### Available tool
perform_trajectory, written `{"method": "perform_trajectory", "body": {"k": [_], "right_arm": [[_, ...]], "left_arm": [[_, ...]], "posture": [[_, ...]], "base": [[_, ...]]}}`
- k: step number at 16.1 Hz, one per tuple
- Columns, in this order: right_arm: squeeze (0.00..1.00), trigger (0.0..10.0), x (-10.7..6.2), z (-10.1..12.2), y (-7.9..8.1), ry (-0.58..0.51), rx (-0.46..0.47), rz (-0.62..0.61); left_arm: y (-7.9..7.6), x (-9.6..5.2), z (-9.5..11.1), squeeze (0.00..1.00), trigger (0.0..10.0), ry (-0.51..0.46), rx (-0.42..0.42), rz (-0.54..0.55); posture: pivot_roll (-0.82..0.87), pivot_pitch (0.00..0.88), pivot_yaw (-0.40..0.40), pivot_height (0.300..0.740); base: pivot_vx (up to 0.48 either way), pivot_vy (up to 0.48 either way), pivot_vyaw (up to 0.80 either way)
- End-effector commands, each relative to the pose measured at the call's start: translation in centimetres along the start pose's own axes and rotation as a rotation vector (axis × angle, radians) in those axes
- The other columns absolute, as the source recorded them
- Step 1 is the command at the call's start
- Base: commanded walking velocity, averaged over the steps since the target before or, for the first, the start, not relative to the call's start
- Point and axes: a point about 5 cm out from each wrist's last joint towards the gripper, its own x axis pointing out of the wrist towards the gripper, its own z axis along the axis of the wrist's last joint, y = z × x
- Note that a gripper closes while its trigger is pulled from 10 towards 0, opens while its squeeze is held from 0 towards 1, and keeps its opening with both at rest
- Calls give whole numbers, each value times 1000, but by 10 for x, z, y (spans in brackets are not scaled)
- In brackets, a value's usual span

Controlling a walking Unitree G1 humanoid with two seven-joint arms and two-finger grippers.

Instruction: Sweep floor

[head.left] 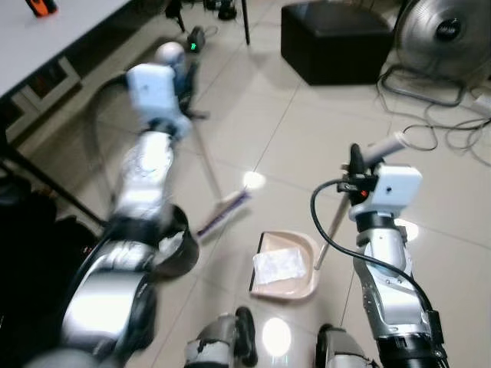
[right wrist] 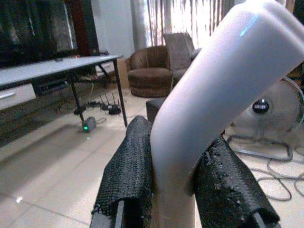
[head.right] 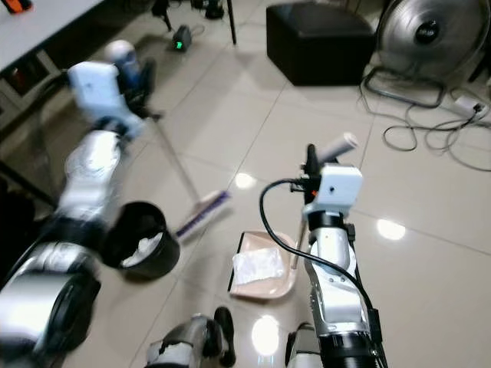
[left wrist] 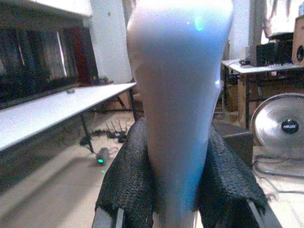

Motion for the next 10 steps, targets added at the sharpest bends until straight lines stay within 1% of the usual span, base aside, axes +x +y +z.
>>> {"method": "perform_trajectory", "body": {"k": [1, 2, 3, 4, 6, 7, 9, 10], "right_arm": [[0, 10000, 5, 22, -8, -47, 20, -8], [0, 10000, 8, 32, -13, -47, 19, -4], [0, 10000, 10, 36, -15, -45, 22, -2], [0, 10000, 17, 50, -24, -30, 15, 5], [0, 10000, 24, 64, -28, -23, 11, 18], [0, 10000, 26, 68, -28, -23, 11, 24], [0, 10000, 34, 81, -27, -16, 14, 57], [0, 10000, 36, 88, -25, -2, 32, 77]], "left_arm": [[10, -13, -6, 0, 10000, 59, 56, -30], [13, -26, -13, 0, 10000, 107, 71, -50], [13, -31, -15, 0, 10000, 125, 75, -63], [10, -51, -23, 0, 10000, 192, 76, -108], [6, -67, -30, 0, 10000, 274, 62, -122], [6, -71, -31, 0, 10000, 289, 62, -120], [7, -85, -37, 0, 10000, 351, 82, -101], [8, -92, -35, 0, 10000, 371, 78, -96]], "posture": [[-59, 61, 125, 740], [-60, 61, 124, 740], [-61, 57, 123, 740], [-62, 55, 122, 740], [-62, 52, 122, 740], [-65, 50, 123, 740], [-68, 46, 116, 740], [-66, 42, 113, 740]], "base": [[0, 0, 0], [0, 0, 0], [0, 0, 0], [0, 0, 0], [0, 0, 0], [0, 0, 0], [0, 0, 0], [0, 0, 0]]}}
